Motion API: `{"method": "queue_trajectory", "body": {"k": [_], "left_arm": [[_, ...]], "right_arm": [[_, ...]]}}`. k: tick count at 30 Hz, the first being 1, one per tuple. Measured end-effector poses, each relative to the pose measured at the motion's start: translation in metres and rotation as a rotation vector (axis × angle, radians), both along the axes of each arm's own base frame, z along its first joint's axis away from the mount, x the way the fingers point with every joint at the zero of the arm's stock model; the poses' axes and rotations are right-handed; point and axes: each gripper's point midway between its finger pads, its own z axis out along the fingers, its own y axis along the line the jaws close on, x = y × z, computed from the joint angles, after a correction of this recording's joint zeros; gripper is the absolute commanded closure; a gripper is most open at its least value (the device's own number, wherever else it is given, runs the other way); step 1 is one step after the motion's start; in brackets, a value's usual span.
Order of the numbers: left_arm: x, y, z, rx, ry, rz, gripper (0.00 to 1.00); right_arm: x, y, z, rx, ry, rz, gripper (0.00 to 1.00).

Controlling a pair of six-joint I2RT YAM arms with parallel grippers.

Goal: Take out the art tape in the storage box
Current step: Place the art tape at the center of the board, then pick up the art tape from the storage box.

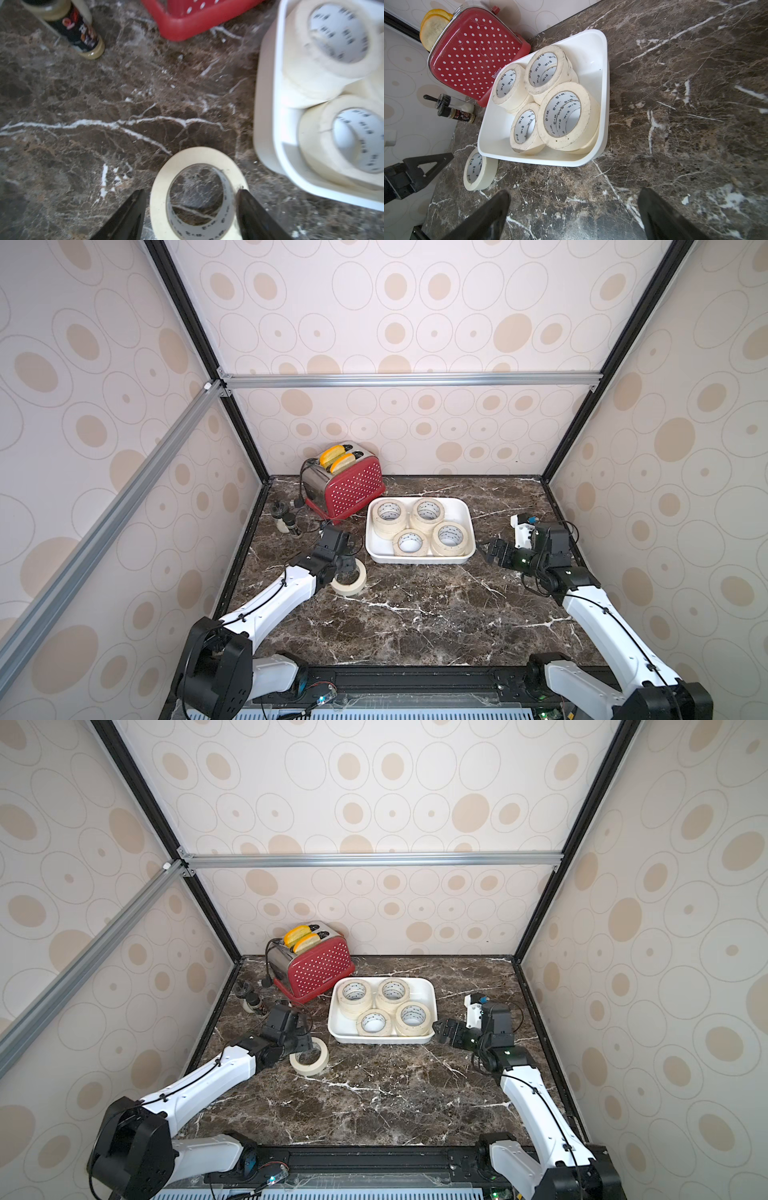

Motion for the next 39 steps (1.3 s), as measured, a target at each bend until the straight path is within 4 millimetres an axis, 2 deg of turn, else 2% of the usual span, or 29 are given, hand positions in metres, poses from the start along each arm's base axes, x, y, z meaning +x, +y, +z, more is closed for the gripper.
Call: {"method": "queue_trajectory", "body": {"k": [4,7,11,15,19,26,32,39], "left_arm": [[0.014,-0.024,0.031,-0.047,-0.058,-0.067,0.17],[0.022,-0.051,0.049,-0.066,-0.086,-0.136,0.16],[0.032,-0.082,0.055,-0.088,-0.079,-0.211,0.15],[0.036,-0.101,0.038,-0.112,-0.024,-0.259,0.15],[0.035,-0.111,0.018,-0.114,0.037,-0.285,0.16],[0.046,-0.135,0.004,-0.113,0.082,-0.334,0.16],[0.057,-0.149,-0.021,-0.087,0.136,-0.360,0.17],[0.066,-0.161,-0.055,-0.073,0.213,-0.378,0.25]], "right_arm": [[-0.003,-0.001,0.002,0.008,-0.010,-0.005,0.00],[-0.005,-0.001,0.004,0.011,-0.016,-0.006,0.00],[-0.005,-0.001,0.005,0.012,-0.019,-0.006,0.00],[-0.007,-0.001,0.003,0.011,-0.011,-0.006,0.00],[-0.008,-0.001,0.002,0.012,-0.003,-0.009,0.00],[-0.008,-0.002,0.005,0.025,-0.006,-0.019,0.00],[-0.008,-0.002,0.005,0.026,-0.003,-0.025,0.00],[-0.009,-0.004,0.001,0.016,0.008,-0.028,0.00]]}}
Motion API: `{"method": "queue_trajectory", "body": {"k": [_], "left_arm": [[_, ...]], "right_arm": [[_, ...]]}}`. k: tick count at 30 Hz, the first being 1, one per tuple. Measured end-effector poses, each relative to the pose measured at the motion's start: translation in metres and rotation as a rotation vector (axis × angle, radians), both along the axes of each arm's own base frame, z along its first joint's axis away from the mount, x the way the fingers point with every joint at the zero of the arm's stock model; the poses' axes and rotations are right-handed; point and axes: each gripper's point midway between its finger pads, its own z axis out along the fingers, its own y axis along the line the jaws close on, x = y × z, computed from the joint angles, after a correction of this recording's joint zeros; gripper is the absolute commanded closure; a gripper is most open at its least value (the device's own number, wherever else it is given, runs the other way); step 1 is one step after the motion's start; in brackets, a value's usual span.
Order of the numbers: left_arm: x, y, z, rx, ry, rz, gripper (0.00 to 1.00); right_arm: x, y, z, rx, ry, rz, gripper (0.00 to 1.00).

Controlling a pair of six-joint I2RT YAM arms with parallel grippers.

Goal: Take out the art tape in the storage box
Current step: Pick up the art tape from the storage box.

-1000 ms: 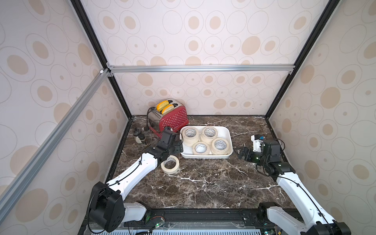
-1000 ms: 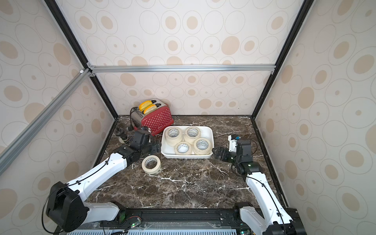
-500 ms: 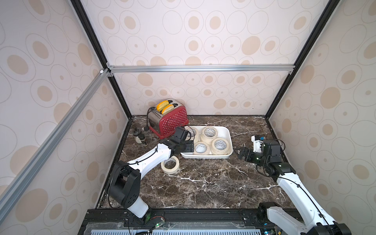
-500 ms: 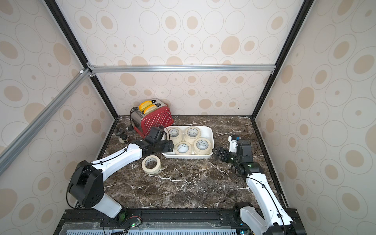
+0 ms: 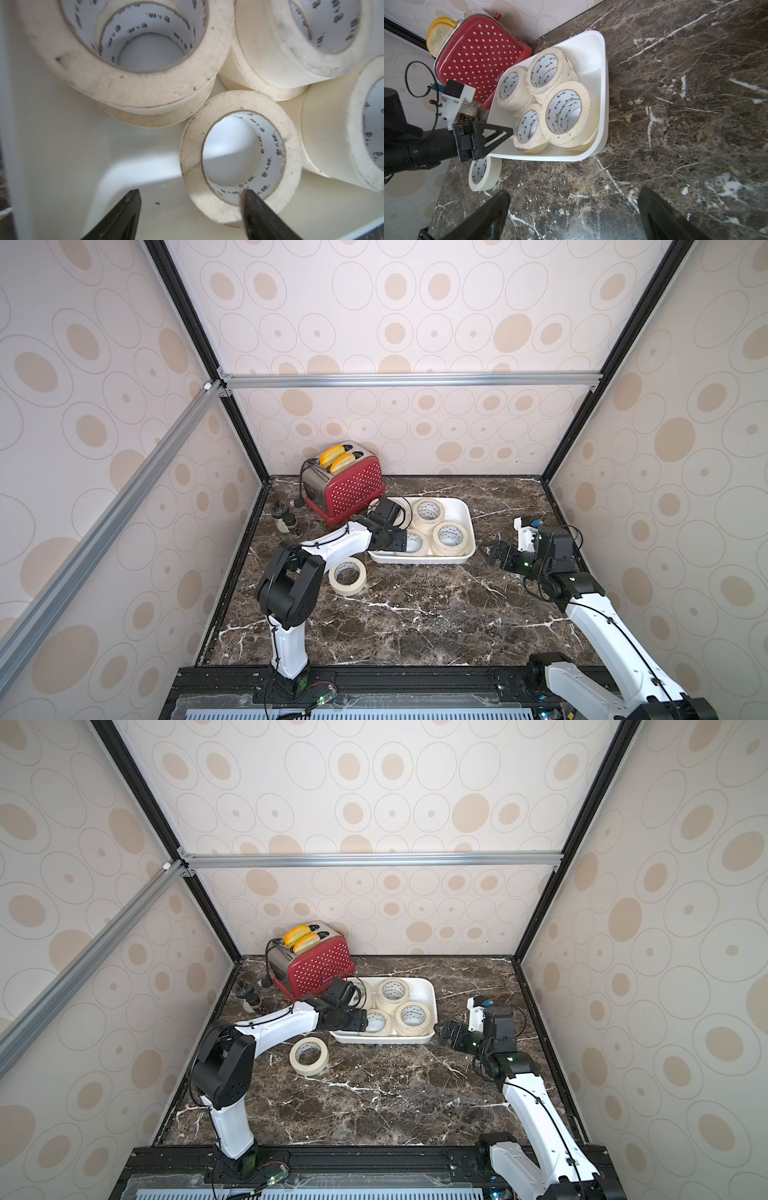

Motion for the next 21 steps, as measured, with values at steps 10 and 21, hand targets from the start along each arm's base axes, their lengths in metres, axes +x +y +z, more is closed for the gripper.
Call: {"method": "queue_trajectory", "body": {"k": [10,21], "left_arm": [[0.003,-0.006,-0.022,0.014,0.044,-0.015,0.47],[0.011,-0.013,-0.025,-0.007,0.037,-0.009,0.74]], "right_arm": [[0.002,-0.002,-0.002,-0.009,0.003,-0.014,0.00],[0.004,-0.003,-0.007,-0.017,0.017,-0.017,0.00]]}}
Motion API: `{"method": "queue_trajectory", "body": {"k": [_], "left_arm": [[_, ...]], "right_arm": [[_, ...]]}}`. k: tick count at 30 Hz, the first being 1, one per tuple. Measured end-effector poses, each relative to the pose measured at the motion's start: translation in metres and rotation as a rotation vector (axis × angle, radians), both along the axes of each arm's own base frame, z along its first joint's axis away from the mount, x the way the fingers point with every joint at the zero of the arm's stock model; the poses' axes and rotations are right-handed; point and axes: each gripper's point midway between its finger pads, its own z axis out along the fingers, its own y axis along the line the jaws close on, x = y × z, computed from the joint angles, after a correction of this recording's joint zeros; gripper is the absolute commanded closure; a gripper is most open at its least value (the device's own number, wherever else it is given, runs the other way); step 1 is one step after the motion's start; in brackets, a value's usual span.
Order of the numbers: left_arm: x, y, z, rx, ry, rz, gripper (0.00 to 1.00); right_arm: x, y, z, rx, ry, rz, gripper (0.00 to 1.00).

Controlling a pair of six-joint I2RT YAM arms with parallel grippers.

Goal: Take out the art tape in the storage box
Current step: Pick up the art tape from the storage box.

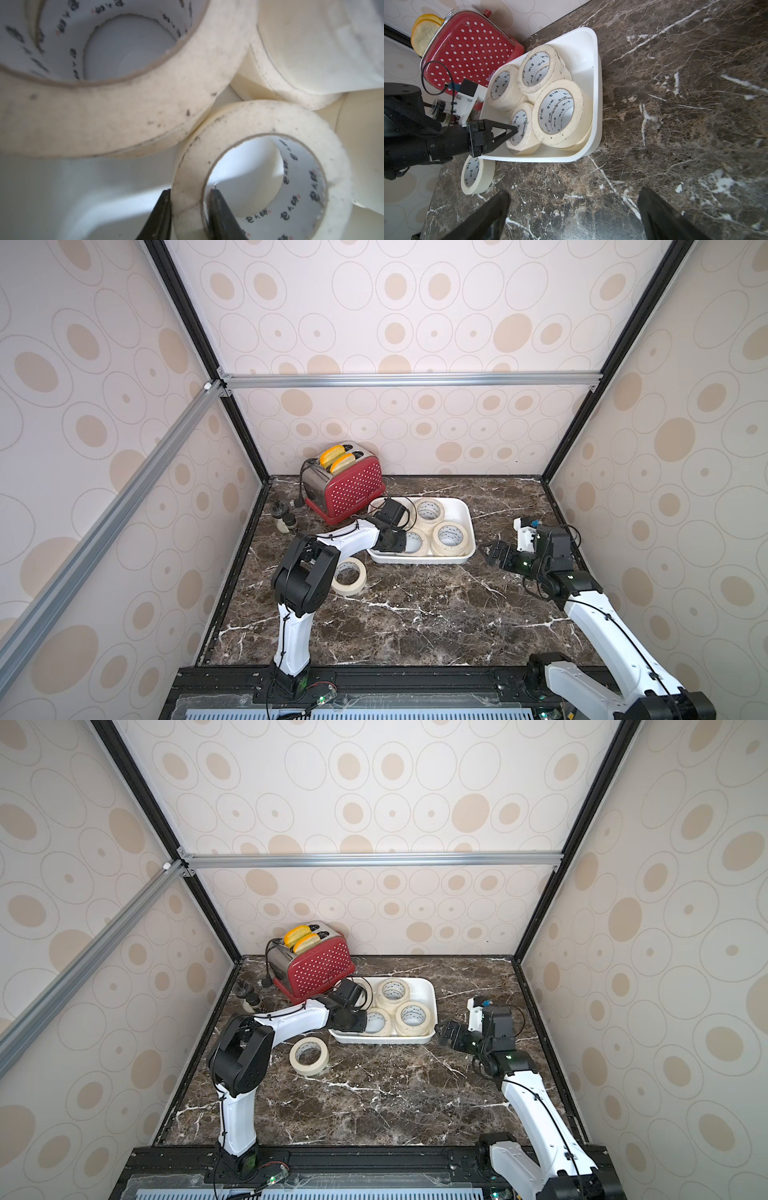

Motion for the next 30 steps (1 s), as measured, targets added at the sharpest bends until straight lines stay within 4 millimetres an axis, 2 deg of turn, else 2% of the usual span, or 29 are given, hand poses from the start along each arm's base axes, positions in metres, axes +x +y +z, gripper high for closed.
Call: {"method": "queue_trajectory", "body": {"k": [3,10,15,20,30], "left_arm": [[0.002,-0.001,0.002,-0.007,-0.009,0.005,0.79],[0.003,-0.001,0.002,-0.007,-0.010,0.007,0.83],[0.002,0.000,0.012,-0.016,-0.026,0.011,0.87],[-0.001,0.003,0.037,-0.039,-0.069,0.022,0.90],[-0.010,0.011,0.103,-0.104,-0.181,0.030,0.95]], "right_arm": [[0.000,0.000,-0.001,-0.001,0.005,0.000,0.00],[0.001,-0.001,-0.002,-0.004,0.008,-0.003,0.00],[0.000,-0.001,-0.003,-0.008,0.013,-0.005,0.00],[-0.001,-0.002,-0.003,-0.013,0.015,-0.003,0.00],[-0.001,-0.003,0.003,-0.023,-0.002,-0.002,0.00]]}}
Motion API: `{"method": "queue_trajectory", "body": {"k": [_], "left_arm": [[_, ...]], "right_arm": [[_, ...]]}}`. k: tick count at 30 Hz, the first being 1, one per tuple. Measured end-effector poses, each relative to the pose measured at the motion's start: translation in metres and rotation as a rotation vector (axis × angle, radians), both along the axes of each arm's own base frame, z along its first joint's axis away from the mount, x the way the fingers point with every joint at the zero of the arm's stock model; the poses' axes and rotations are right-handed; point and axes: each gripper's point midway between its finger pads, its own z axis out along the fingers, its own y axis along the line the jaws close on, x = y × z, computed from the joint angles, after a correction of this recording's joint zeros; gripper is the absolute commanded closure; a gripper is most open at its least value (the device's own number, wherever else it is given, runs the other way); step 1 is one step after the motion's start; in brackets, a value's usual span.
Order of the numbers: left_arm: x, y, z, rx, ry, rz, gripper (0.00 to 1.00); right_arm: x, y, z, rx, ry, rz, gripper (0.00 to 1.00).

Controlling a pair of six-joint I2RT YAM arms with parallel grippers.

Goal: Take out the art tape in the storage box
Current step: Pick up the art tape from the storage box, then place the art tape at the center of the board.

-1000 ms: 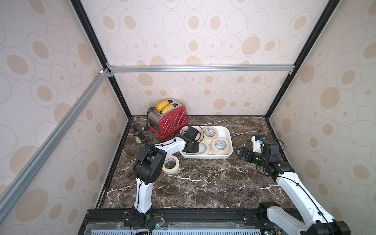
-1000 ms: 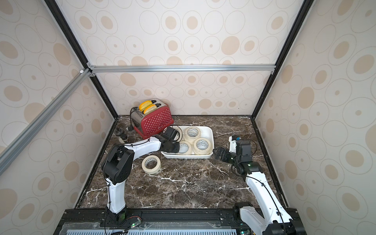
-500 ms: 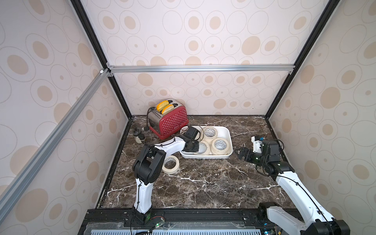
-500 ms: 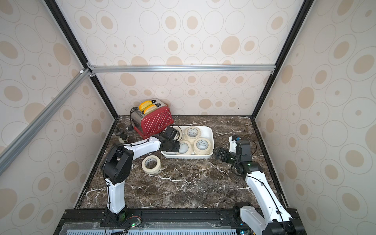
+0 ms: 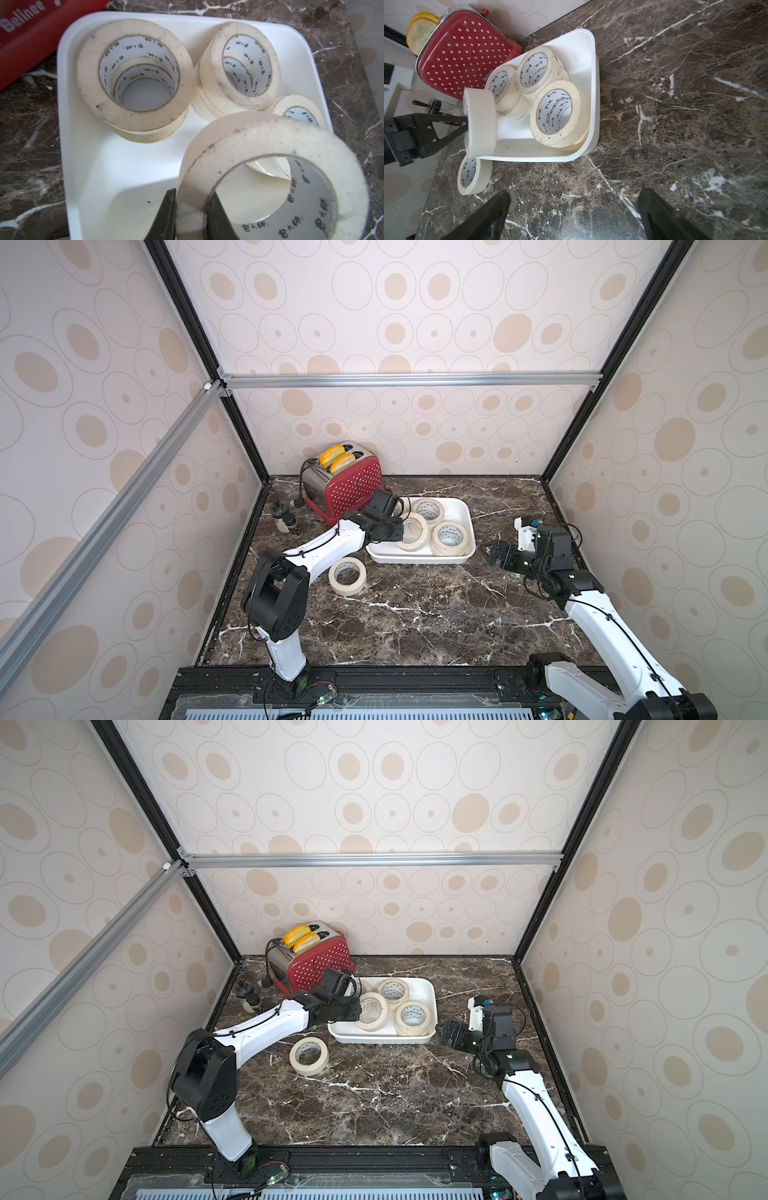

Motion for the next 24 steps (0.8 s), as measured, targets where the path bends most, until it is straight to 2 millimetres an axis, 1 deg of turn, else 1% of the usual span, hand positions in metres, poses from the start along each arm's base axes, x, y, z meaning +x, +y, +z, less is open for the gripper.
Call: {"method": "queue_trajectory", "body": {"k": [6,8,10,12,14,19,22,24], "left_arm": [[-0.022,0.018,0.035,-0.014,-0.054,0.010,1.00],[-0.031,0.026,0.042,-0.014,-0.064,0.011,1.00],[-0.042,0.034,0.044,-0.009,-0.063,0.012,1.00],[-0.054,0.041,0.041,0.000,-0.052,0.009,1.00],[-0.066,0.049,0.034,0.018,-0.029,0.006,1.00],[-0.092,0.064,0.008,0.065,0.039,-0.003,1.00],[-0.105,0.068,-0.008,0.095,0.081,-0.016,1.00],[-0.112,0.066,-0.015,0.109,0.096,-0.034,1.00]], "right_arm": [[-0.001,0.000,0.005,-0.008,-0.010,0.007,0.00],[-0.002,0.000,0.007,-0.010,-0.015,0.010,0.00],[-0.004,-0.001,0.008,-0.016,-0.020,0.015,0.00],[-0.005,-0.001,0.009,-0.021,-0.026,0.019,0.00],[-0.007,-0.001,0.012,-0.023,-0.034,0.022,0.00],[-0.009,-0.002,0.018,-0.021,-0.056,0.023,0.00],[-0.010,-0.002,0.019,-0.019,-0.059,0.024,0.00],[-0.010,-0.001,0.019,-0.018,-0.059,0.025,0.00]]}}
